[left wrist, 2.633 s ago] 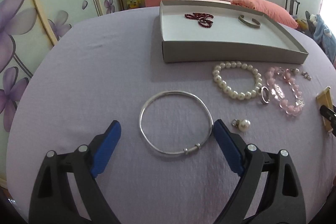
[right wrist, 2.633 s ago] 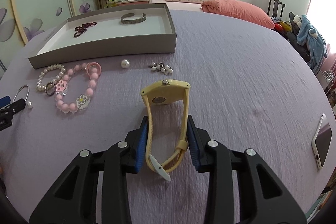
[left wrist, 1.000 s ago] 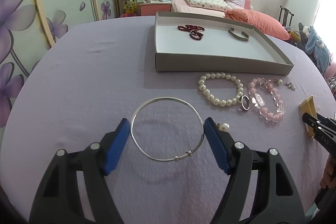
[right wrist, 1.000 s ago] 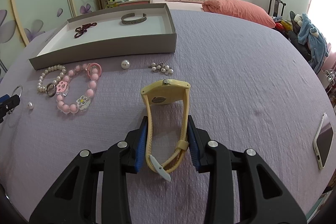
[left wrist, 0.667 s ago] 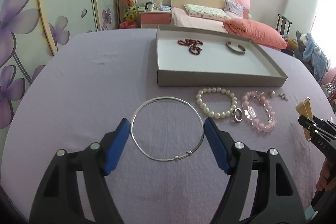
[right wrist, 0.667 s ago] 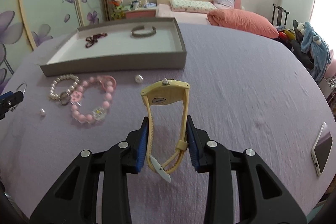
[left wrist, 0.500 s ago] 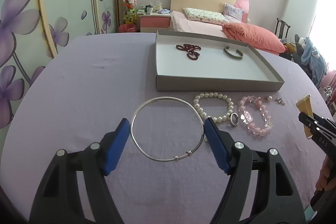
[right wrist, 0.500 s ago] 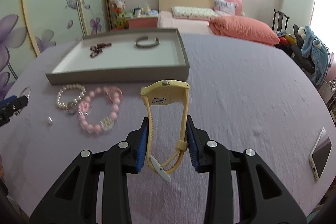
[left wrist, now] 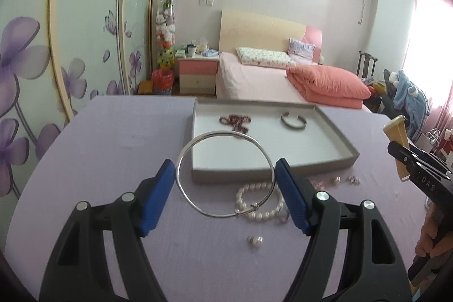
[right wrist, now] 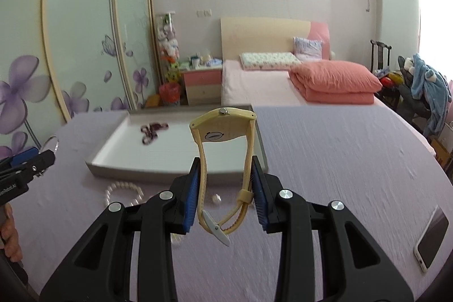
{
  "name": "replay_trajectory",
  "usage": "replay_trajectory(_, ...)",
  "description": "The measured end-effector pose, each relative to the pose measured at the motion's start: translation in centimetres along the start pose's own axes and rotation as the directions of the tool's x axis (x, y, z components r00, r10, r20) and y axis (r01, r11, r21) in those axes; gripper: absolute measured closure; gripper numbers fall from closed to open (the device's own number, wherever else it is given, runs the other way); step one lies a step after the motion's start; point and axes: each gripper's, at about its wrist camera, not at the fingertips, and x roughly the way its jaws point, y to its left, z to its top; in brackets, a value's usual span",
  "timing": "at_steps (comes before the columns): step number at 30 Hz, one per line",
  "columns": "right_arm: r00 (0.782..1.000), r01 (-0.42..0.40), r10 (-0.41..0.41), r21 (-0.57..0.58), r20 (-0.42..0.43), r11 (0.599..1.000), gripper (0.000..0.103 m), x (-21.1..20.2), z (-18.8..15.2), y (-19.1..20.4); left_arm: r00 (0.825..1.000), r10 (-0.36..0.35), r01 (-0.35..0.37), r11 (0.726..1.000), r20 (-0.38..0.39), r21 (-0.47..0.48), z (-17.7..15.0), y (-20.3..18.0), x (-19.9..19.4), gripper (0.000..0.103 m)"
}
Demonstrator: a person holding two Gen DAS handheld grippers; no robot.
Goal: Organize jewelry
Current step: 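Carry the silver bangle and yellow watch over the tray with both tools, then open both tools to set the bangle and watch in the tray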
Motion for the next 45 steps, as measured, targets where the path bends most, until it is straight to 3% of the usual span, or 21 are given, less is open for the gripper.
replay_trajectory(11, 0.989, -0.044, 0.043, 0.002, 0.139, 0.999, 0.068, 1.7, 4.8, 0.8, 0.993, 0.003, -0.006, 1.0, 0.116, 0.026, 5.6, -1.8, 2.7, 0.032)
replay_trajectory(17, 0.987, -0.052, 0.051, 0.005, 0.149, 0.999, 0.068, 4.8, 6.3, 1.1, 0.994, -0.005, 0.004, 1.0, 0.111, 0.015, 7.2, -2.4, 6.1, 0.032)
replay_trajectory(23, 0.993, -0.06, 0.057, 0.03, 0.099, 0.998, 0.068, 9.0, 6.9, 1.4, 0.996, -0.015, 0.014, 1.0, 0.094, 0.017, 8.0, -2.9, 10.0, 0.032)
replay_trajectory(29, 0.998, -0.064, 0.064, 0.067, -0.005, 0.996, 0.068, 13.3, 6.1, 1.1, 0.998, -0.024, 0.023, 1.0, 0.056, 0.01, 8.3, -2.5, 14.4, 0.032)
replay_trajectory(38, 0.987, -0.044, 0.054, 0.067, -0.154, 0.997, 0.066, 17.5, 4.4, 2.1, 0.999, -0.04, 0.04, 0.999, -0.021, 0.014, 7.3, -2.2, 18.9, 0.032)
replay_trajectory(45, 0.984, -0.047, 0.056, 0.053, -0.167, 0.997, 0.05, 17.6, 4.1, 2.2, 0.997, -0.043, 0.044, 0.999, -0.068, 0.002, 6.3, -2.2, 20.4, 0.031)
